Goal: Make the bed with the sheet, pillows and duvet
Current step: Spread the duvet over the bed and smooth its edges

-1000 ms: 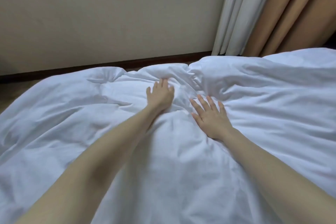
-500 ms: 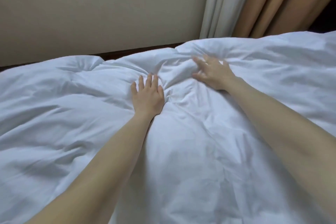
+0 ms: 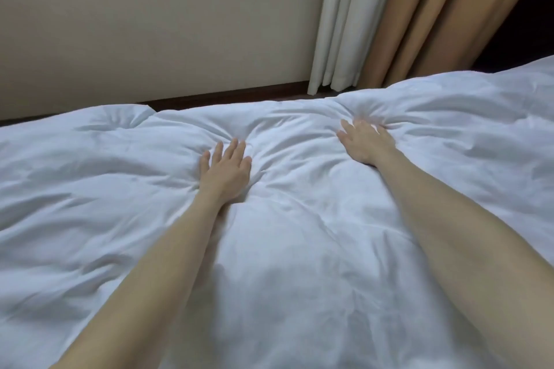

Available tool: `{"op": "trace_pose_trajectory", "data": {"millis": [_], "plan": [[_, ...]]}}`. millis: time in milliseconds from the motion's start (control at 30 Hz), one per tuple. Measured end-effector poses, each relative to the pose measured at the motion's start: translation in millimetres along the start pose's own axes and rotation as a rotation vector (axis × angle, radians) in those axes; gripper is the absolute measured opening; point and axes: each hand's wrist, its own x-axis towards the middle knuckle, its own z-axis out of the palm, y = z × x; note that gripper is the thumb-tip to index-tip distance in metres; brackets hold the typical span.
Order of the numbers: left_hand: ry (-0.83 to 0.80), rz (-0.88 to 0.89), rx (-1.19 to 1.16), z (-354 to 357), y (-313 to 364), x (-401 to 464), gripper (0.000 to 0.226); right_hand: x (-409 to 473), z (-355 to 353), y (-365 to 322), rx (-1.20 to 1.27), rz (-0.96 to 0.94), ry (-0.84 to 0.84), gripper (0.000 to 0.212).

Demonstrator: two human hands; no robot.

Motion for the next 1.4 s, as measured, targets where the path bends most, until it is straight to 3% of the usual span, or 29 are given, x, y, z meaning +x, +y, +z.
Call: {"op": "trace_pose_trajectory", "data": {"millis": [200, 300, 367, 400, 467, 500, 567, 667, 767, 867, 933, 1000, 1067, 1133, 1200, 1267, 1400], "plan": [[-0.297, -0.001, -0.032, -23, -1, -36, 0.061, -62, 3, -33, 0.042, -0.056, -0.186, 0.057], [-0.439, -0.036, -0.280, -46, 4, -68, 0.064, -103, 1, -58, 0.202, -0.081, -0.242, 0.057], [-0.340, -0.105, -0.548, -64, 7, -98, 0.059, -141, -3, -72, 0.344, -0.179, -0.277, 0.054], [-0.180, -0.110, -0.583, -66, 8, -116, 0.053, -165, -5, -78, 0.465, -0.211, -0.254, 0.053], [0.077, 0.004, -0.340, -66, 14, -163, 0.051, -209, -6, -87, 0.664, -0.217, -0.120, 0.049], [0.107, 0.104, -0.166, -63, 11, -187, 0.056, -225, -5, -93, 0.666, -0.216, -0.059, 0.047], [-0.065, 0.175, 0.124, -46, -22, -217, 0.069, -247, -1, -109, 0.531, -0.220, -0.052, 0.049], [-0.064, -0.113, 0.210, -43, -107, -239, 0.067, -269, 6, -133, 0.221, -0.292, -0.109, 0.056], [-0.017, -0.515, 0.209, -59, -199, -278, 0.060, -287, 8, -133, 0.089, -0.308, -0.079, 0.061], [-0.138, -1.027, -0.006, -85, -262, -343, 0.061, -296, 14, -109, 0.075, -0.151, -0.059, 0.062], [-0.088, -1.160, -0.091, -87, -267, -359, 0.058, -298, 22, -106, 0.114, -0.041, -0.077, 0.063], [0.115, -1.017, -0.082, -75, -237, -347, 0.055, -302, 32, -130, 0.129, 0.001, -0.078, 0.062], [0.202, -0.757, -0.111, -58, -181, -329, 0.056, -313, 37, -170, 0.139, -0.067, -0.061, 0.062], [0.120, -0.452, -0.049, -32, -130, -329, 0.061, -334, 44, -210, 0.129, -0.252, -0.107, 0.071], [-0.001, -0.261, 0.052, -14, -113, -348, 0.062, -364, 54, -233, 0.070, -0.470, -0.239, 0.078], [-0.002, -0.270, 0.111, -9, -135, -374, 0.061, -388, 60, -227, 0.051, -0.605, -0.260, 0.076], [0.021, -0.573, 0.133, -17, -201, -447, 0.058, -419, 58, -188, 0.010, -0.635, -0.324, 0.069]]}}
